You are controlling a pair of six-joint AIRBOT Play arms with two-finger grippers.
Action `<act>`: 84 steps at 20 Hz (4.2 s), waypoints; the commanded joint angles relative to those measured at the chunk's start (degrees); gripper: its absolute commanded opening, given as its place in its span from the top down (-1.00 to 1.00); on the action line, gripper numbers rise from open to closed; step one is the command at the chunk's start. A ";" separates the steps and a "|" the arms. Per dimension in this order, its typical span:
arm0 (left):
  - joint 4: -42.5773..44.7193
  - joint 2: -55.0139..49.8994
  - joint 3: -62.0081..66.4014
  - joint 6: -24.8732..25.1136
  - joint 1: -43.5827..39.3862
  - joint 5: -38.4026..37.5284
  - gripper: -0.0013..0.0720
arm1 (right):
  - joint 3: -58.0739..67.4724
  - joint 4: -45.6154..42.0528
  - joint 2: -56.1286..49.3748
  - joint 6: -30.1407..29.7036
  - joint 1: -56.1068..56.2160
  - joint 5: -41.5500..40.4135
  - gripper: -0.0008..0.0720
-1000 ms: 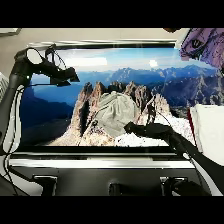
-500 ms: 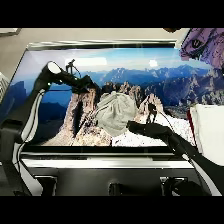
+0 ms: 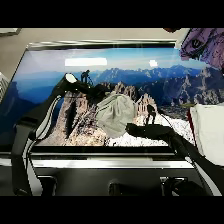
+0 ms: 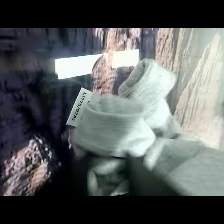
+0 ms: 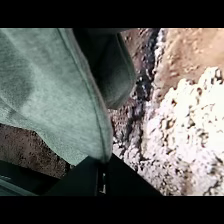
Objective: Fold the clothes and pants, and hang the long-sleeved shirts on hangers.
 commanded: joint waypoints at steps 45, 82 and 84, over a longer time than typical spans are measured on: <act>31.17 12.87 -7.48 -13.25 14.40 4.13 0.91 | 67.04 -41.35 -40.13 33.94 -5.38 -15.26 0.50; 36.39 44.89 -34.32 -1.18 32.70 -14.60 -0.51 | -6.03 -19.02 5.92 5.68 -26.91 -25.75 0.89; 27.69 48.37 -44.72 1.77 37.57 -5.81 -0.51 | -1.70 -22.01 7.45 7.19 -26.91 -26.93 0.89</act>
